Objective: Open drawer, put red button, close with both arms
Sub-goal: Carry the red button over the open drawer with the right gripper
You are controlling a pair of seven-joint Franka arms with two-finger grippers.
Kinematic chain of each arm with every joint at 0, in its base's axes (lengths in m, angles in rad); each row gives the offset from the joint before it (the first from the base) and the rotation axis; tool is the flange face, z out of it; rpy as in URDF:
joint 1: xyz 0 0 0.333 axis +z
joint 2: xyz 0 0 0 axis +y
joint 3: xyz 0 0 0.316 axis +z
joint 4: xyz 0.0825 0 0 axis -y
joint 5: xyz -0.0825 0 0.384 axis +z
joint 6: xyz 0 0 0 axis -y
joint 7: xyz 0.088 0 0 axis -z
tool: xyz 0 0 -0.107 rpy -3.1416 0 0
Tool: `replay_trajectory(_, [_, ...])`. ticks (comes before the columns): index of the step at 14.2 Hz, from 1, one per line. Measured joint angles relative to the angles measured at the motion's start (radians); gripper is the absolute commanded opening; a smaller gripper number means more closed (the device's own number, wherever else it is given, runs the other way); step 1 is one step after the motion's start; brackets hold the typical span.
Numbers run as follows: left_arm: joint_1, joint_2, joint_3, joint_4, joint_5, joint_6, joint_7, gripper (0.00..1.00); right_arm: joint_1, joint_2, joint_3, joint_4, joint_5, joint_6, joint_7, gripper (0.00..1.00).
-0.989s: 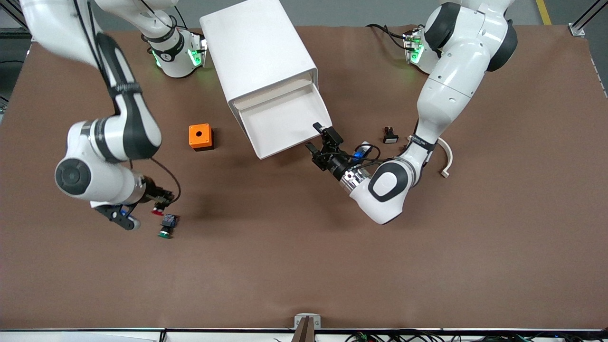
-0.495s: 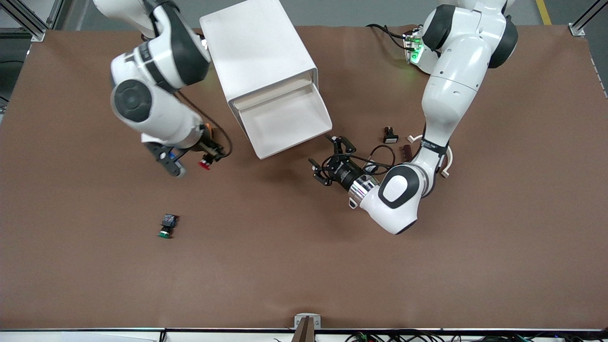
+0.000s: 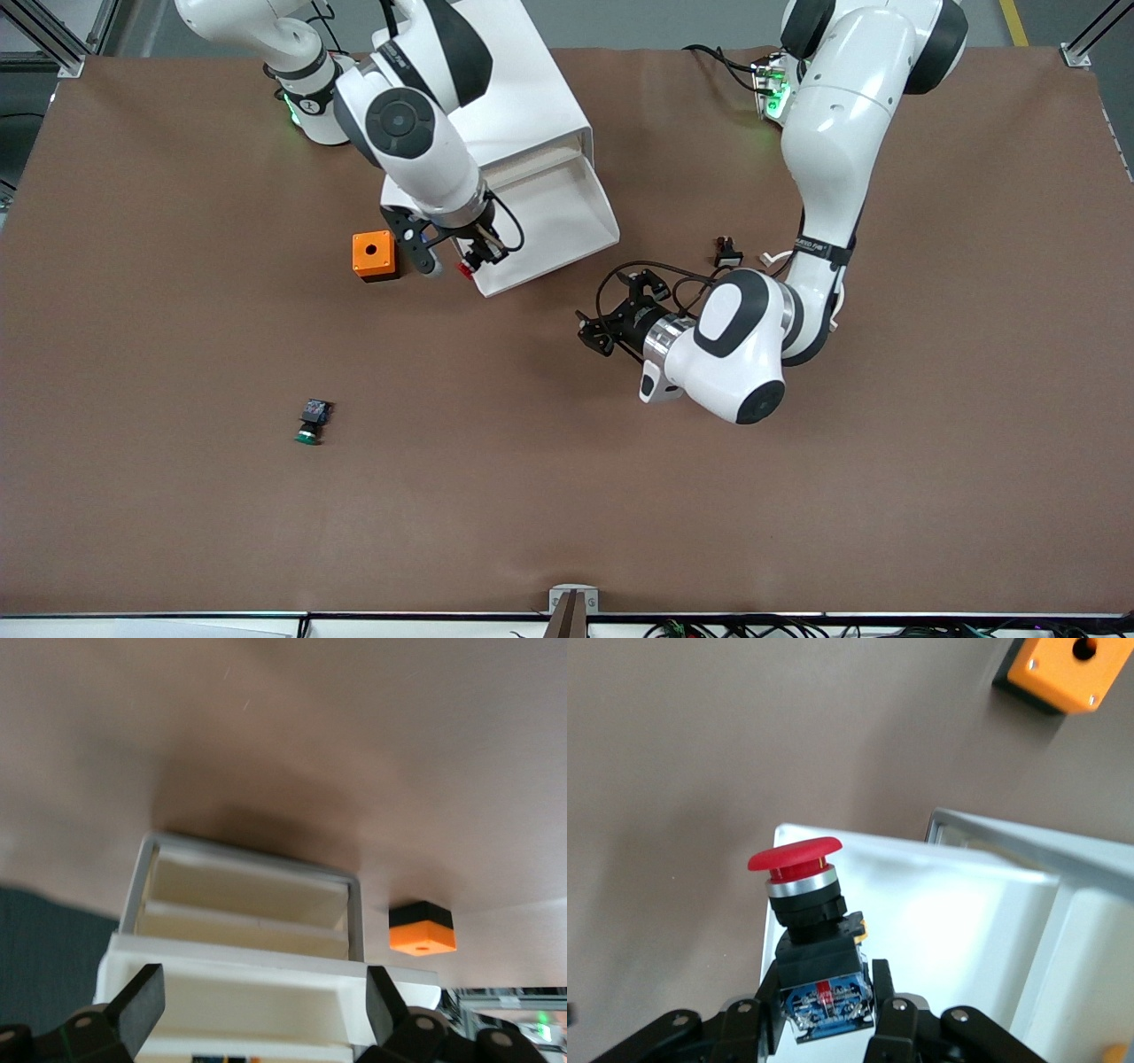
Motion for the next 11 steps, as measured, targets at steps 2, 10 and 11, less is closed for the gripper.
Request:
replay_trajectory(2, [-0.001,-0.040,0.002,0.001,0.085,0.043,0.061,1.00,0.038,0.004,0.000,-0.015,0.000,0.032,0.073,0.00])
replay_trajectory(10, [-0.109,-0.116,0.001,-0.011,0.459,0.206,0.099,1.00,0.120,0.039,-0.002,-0.041,0.000,0.109,0.268,0.00])
replay_trajectory(11, [-0.128,-0.115,0.001,-0.019,0.489,0.237,0.096,1.00,0.125,0.042,-0.003,-0.048,0.000,0.126,0.290,0.01])
